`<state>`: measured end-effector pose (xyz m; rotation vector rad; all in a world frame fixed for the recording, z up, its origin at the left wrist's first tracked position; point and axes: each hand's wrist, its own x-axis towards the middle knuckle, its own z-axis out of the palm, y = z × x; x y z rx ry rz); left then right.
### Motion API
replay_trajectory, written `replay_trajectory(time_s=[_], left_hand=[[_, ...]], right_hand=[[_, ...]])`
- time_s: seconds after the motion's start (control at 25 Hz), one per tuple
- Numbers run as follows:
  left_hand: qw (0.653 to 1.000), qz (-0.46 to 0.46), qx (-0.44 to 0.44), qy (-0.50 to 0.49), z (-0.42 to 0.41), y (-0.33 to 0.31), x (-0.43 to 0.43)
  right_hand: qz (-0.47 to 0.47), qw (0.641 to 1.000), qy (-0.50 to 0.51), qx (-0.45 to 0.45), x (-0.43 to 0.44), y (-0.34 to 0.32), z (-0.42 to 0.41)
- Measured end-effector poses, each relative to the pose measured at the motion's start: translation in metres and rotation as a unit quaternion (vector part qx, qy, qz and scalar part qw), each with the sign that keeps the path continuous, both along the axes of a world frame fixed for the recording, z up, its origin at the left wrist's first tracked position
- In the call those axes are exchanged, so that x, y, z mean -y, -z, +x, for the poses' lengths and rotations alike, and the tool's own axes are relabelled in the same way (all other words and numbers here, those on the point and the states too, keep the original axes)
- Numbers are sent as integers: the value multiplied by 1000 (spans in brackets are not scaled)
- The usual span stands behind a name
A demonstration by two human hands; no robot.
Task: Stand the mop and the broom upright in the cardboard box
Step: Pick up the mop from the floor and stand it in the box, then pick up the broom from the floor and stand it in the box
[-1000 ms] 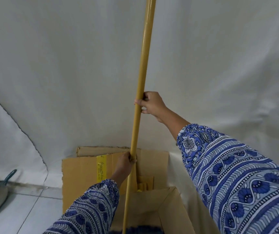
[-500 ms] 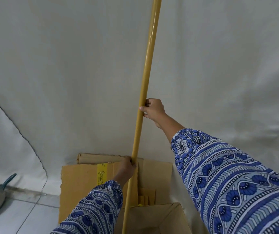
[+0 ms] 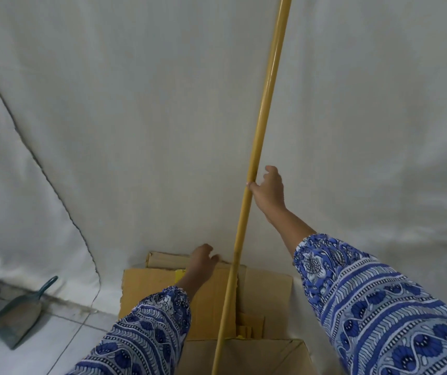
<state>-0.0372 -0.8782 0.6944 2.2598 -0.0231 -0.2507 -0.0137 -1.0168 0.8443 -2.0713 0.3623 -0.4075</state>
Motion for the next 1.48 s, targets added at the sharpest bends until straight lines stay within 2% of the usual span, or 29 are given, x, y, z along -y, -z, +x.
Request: replay_trajectory(time_s=[0.12,0.24,0.52,0.68,0.84,1.04,1.2,1.4,1.48], left_hand=[[999,3,29,-21,4,-21,-45],[997,-5,47,-55,0,-32,-115],[994,35,66,-81,-33,-27,-380],[992,81,14,-92,-48,-8,-532],[986,109,-46,-119,-38,36,-638],[979,146,-104,-100,-7,114,-723],[968,161,-170,-87,19,211,-781],[945,191,-264,-42,33,376,-828],[938,202,-281,-18,33,445,-833]], right_hand=[[-75,990,80,83,-30,-5,-16],[-121,984,71,110,-90,1,-27],[-129,991,-20,9,-307,44,-37],[-101,991,-37,-81,-421,88,-29],[-78,985,-45,-146,-500,152,-10],[-46,971,-29,-234,-565,257,30],[6,950,10,-313,-618,368,53],[115,890,60,-437,-666,570,40],[146,871,85,-461,-684,629,26]])
